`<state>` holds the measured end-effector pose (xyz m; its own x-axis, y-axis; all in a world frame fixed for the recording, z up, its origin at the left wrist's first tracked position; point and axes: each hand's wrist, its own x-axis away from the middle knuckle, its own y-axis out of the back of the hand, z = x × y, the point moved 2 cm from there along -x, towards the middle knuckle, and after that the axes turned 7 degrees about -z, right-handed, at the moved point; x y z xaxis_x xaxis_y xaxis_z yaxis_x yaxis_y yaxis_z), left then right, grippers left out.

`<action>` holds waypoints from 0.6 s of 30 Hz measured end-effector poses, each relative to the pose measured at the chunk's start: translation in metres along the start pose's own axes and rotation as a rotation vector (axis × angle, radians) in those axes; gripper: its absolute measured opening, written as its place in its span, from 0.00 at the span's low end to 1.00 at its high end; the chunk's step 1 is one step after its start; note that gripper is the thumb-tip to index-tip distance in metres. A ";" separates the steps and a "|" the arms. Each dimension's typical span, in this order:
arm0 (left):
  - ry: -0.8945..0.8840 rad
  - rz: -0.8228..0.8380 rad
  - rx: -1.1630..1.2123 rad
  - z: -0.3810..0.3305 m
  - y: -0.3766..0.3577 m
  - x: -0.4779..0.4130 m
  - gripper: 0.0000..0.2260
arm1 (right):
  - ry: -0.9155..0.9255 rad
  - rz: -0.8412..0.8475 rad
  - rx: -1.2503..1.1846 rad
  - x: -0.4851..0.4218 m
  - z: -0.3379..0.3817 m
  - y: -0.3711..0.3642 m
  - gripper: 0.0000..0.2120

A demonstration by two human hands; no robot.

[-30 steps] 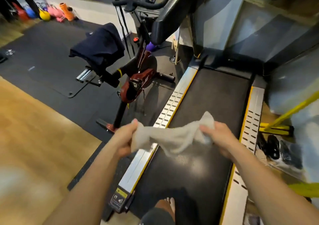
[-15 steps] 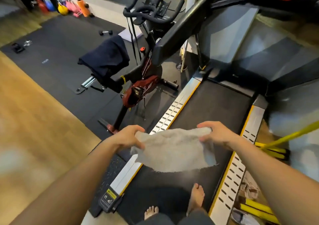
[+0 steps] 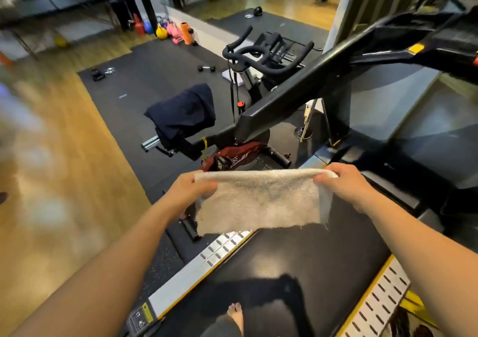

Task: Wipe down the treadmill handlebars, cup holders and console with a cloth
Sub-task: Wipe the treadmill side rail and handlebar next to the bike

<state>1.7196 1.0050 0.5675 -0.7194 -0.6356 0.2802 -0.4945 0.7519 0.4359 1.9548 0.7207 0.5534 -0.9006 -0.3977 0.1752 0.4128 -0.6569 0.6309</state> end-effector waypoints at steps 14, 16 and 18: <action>0.237 0.086 1.011 -0.061 -0.124 -0.074 0.09 | 0.506 0.146 0.088 -0.021 0.119 -0.089 0.07; 0.211 0.084 0.968 -0.054 -0.122 -0.085 0.14 | 0.511 0.241 0.090 -0.028 0.113 -0.086 0.06; 0.154 0.072 0.914 -0.047 -0.118 -0.103 0.14 | 0.508 0.310 0.106 -0.043 0.106 -0.084 0.08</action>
<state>1.8748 0.9735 0.5276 -0.7232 -0.5490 0.4190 -0.6902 0.5947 -0.4122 1.9447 0.8605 0.5732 -0.5519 -0.8339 -0.0038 0.6064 -0.4045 0.6846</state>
